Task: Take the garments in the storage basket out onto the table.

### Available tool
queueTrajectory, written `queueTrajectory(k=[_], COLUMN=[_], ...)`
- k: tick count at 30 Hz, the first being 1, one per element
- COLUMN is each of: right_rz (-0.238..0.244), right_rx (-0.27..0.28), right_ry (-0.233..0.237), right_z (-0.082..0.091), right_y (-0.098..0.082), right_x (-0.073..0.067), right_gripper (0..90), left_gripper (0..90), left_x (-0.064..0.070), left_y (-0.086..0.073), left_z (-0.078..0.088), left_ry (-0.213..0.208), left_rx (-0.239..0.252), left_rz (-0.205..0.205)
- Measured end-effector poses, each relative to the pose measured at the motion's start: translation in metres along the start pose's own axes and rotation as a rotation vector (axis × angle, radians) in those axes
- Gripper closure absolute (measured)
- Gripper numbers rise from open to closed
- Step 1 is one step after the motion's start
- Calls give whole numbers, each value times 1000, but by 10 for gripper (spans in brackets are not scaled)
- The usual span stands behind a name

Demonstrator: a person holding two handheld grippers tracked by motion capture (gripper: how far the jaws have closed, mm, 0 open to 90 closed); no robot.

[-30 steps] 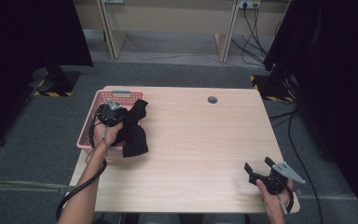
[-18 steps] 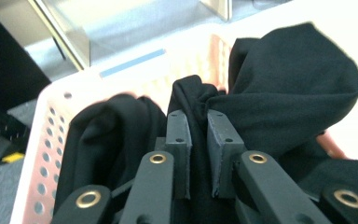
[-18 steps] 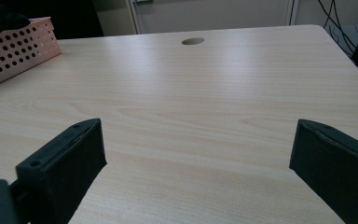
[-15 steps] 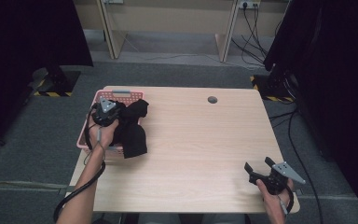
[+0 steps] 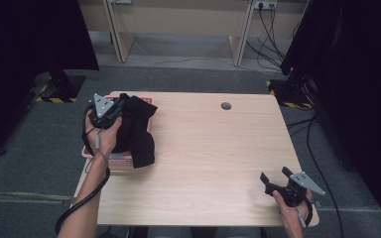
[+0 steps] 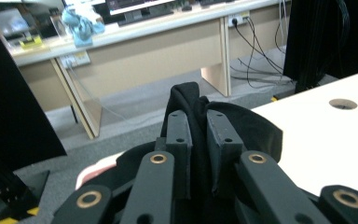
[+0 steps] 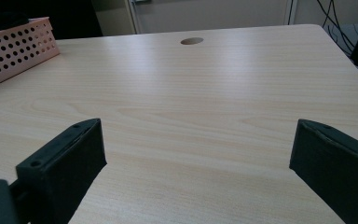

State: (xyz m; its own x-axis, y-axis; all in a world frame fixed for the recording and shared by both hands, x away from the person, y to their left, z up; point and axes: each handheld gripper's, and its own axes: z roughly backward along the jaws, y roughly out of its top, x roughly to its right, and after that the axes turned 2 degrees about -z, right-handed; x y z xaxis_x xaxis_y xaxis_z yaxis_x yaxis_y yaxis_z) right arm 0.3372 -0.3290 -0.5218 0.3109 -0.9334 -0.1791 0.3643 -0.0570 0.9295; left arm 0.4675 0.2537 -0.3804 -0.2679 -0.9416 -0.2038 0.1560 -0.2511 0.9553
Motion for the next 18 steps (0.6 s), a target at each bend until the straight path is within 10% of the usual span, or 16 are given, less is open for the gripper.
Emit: queueTrajectory(k=[18], right_rz=[7], right_rx=[-3], right_ry=[0], right_z=[-1], right_y=[0], right_x=[-1], right_gripper=[32], left_gripper=[841], left_x=[-4], left_y=[61], left_z=[24], left_ry=[-1], left_rx=[195], left_rz=[-7])
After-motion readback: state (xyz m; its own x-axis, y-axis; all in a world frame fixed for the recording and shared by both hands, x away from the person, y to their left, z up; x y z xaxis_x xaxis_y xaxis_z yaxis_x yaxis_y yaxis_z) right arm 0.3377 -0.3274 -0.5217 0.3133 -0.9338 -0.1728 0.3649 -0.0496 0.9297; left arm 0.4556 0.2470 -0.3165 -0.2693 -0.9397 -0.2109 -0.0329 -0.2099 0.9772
